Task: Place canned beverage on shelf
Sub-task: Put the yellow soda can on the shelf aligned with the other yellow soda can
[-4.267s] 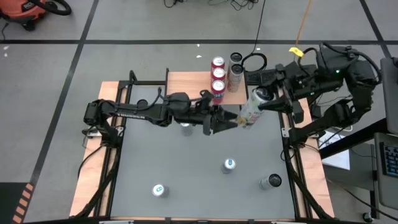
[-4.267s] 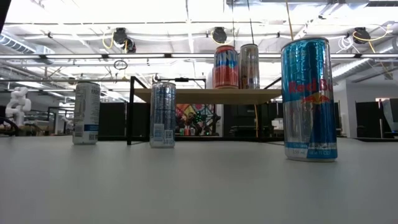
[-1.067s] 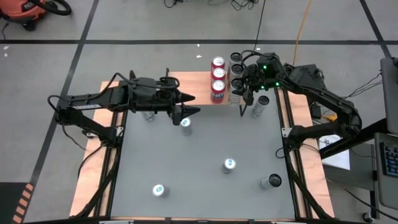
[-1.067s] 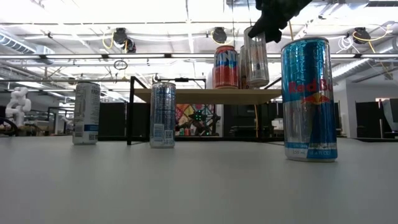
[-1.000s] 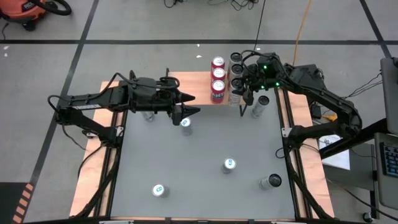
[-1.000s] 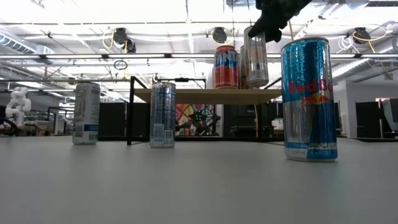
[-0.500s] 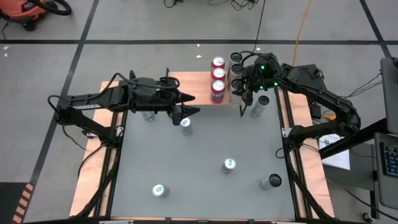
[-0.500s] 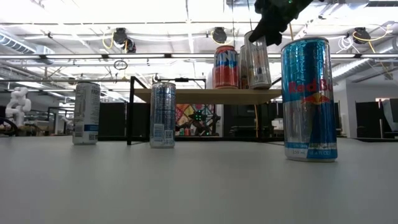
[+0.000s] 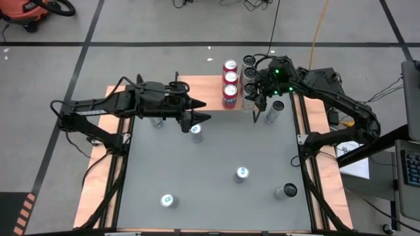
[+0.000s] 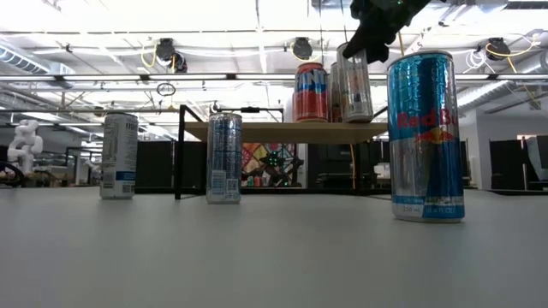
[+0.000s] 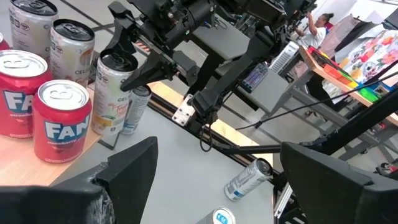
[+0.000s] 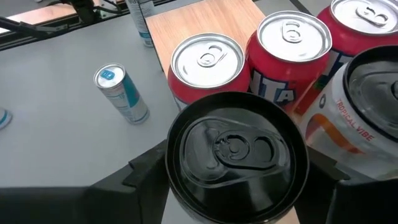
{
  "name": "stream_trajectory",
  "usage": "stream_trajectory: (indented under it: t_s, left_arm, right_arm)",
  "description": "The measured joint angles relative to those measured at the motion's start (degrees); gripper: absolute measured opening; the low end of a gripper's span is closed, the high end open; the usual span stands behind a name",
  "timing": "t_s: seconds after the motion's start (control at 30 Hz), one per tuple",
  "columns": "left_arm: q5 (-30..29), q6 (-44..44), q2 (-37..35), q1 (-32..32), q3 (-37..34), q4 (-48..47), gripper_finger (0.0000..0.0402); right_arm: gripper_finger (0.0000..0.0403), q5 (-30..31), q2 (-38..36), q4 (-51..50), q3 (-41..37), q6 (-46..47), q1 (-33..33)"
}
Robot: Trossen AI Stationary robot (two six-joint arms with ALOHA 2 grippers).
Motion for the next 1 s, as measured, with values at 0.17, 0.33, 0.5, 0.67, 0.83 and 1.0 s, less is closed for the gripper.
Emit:
stream_trajectory:
  t_s: [0.17, 0.33, 0.5, 0.67, 0.83, 1.0]
  left_arm:
    - [0.0, 0.0, 0.0, 0.0, 0.0, 0.0, 0.0338]
    - [0.2, 0.0, 0.0, 0.0, 0.0, 0.0, 0.0338]
    - [0.3, 0.0, 0.0, 0.0, 0.0, 0.0, 0.0338]
    - [0.3, 0.0, 0.0, 0.0, 0.0, 0.0, 0.0338]
    - [0.3, 0.0, 0.0, 0.0, 0.0, 0.0, 0.0338]
    - [0.3, 0.0, 0.0, 0.0, 0.0, 0.0, 0.0338]
  right_arm:
    - [0.0244, 0.3, -0.2, 0.0, -0.1, 0.0, 0.0]
    - [0.0244, 0.3, -0.2, 0.2, -0.1, 0.0, 0.0]
    - [0.0245, 0.4, -0.2, 0.3, -0.1, 0.0, 0.0]
    - [0.0260, 0.5, -0.2, 0.3, -0.1, 0.1, 0.0]
    - [0.0288, 1.8, -0.2, 0.6, -0.2, 0.6, 0.0]
    - [0.0297, 1.8, -0.2, 0.7, -0.2, 0.6, 0.0]
